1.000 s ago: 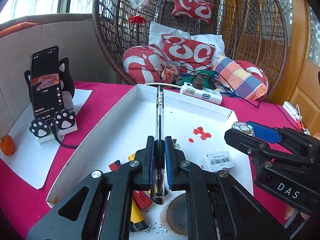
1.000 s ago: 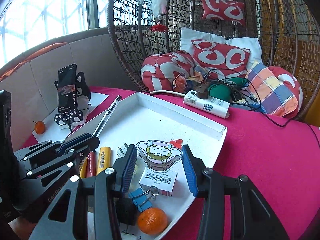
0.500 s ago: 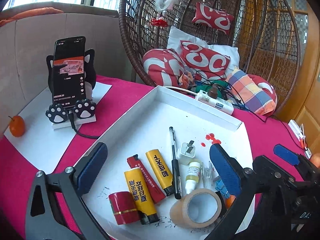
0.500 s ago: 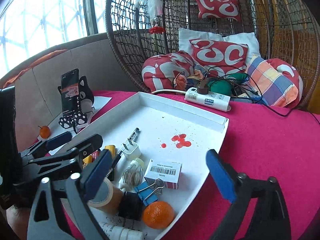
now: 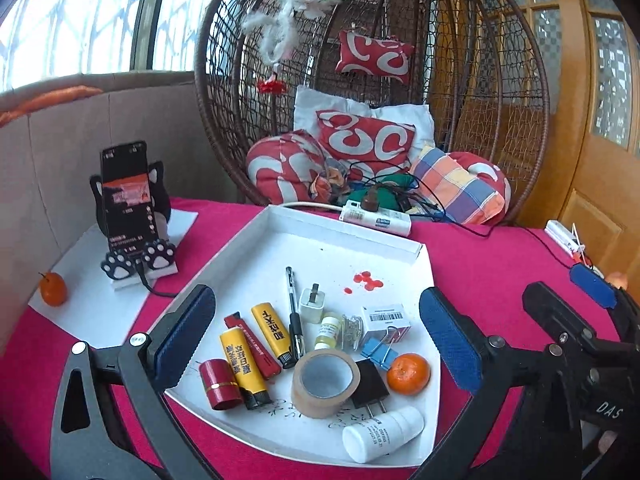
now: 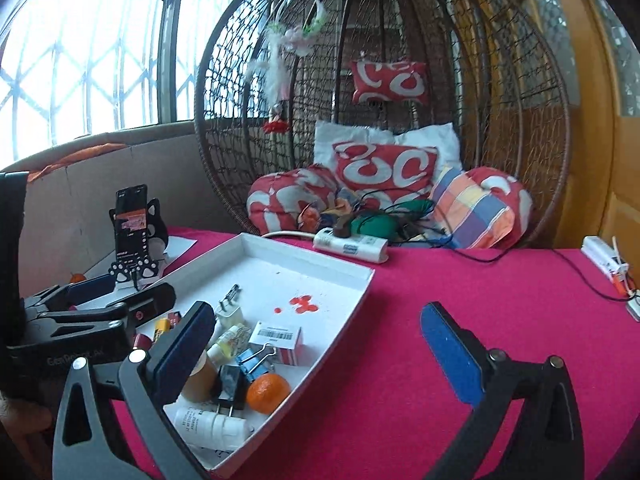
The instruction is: Organize rigid objects
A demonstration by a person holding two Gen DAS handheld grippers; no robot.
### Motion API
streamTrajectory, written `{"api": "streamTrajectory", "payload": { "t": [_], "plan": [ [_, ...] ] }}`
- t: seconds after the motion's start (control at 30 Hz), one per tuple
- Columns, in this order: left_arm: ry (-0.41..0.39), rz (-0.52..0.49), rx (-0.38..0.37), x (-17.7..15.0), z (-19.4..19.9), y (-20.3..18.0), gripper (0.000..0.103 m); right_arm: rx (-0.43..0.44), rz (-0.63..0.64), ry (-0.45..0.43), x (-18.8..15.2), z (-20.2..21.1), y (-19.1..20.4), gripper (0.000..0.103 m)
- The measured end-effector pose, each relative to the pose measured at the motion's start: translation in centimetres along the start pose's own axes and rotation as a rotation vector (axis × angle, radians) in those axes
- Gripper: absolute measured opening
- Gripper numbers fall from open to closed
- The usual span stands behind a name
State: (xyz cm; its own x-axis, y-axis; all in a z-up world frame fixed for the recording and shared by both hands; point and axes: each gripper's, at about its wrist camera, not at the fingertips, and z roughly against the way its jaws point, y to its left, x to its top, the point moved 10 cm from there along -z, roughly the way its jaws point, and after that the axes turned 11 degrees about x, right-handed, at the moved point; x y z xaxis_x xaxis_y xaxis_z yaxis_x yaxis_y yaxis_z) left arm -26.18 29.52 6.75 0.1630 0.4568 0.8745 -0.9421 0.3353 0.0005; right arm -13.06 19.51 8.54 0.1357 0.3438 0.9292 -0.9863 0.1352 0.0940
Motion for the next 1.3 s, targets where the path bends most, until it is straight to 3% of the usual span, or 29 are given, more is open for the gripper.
{"api": "streamTrajectory", "payload": {
  "t": [0.17, 0.27, 0.47, 0.57, 0.63, 0.77, 0.87, 0.97, 1.1, 1.3],
  "plan": [
    [-0.088, -0.068, 0.068, 1.6, 3.5, -1.0, 0.103, -0.091, -0.016, -0.063, 1.5, 2.8, -1.8, 0.103],
    [-0.086, -0.074, 0.084, 1.5, 4.5, -1.7, 0.103, -0.148, 0.024, -0.096, 2.0, 4.4, -2.1, 0.103],
    [-0.019, -0.079, -0.024, 0.0, 5.9, -3.6, 0.103, -0.189, 0.026, -0.122, 2.2, 7.1, -3.4, 0.103],
    [-0.023, -0.056, 0.032, -0.5, 6.7, -3.3, 0.103, -0.162, -0.027, -0.092, 1.6, 7.8, -4.3, 0.103],
    [0.024, -0.06, 0.084, -1.3, 6.4, -3.0, 0.103, -0.139, -0.071, -0.097, 1.2, 8.7, -4.8, 0.103],
    [0.066, -0.088, 0.092, -2.7, 6.6, -3.3, 0.103, -0.13, -0.108, -0.2, 2.2, 12.4, -5.3, 0.103],
    [0.029, -0.077, 0.101, -2.7, 8.3, -3.4, 0.103, -0.122, -0.11, -0.315, 3.7, 15.9, -5.4, 0.103],
    [-0.019, -0.082, 0.097, -2.2, 10.2, -4.0, 0.103, -0.057, -0.138, -0.393, 4.4, 18.3, -5.2, 0.103],
    [-0.053, -0.115, 0.078, -1.9, 12.0, -5.0, 0.103, -0.018, -0.149, -0.397, 3.9, 19.5, -4.9, 0.103],
    [-0.137, -0.143, 0.124, -0.9, 14.8, -5.5, 0.103, -0.002, -0.166, -0.375, 2.5, 20.4, -4.9, 0.103]
  ]
}}
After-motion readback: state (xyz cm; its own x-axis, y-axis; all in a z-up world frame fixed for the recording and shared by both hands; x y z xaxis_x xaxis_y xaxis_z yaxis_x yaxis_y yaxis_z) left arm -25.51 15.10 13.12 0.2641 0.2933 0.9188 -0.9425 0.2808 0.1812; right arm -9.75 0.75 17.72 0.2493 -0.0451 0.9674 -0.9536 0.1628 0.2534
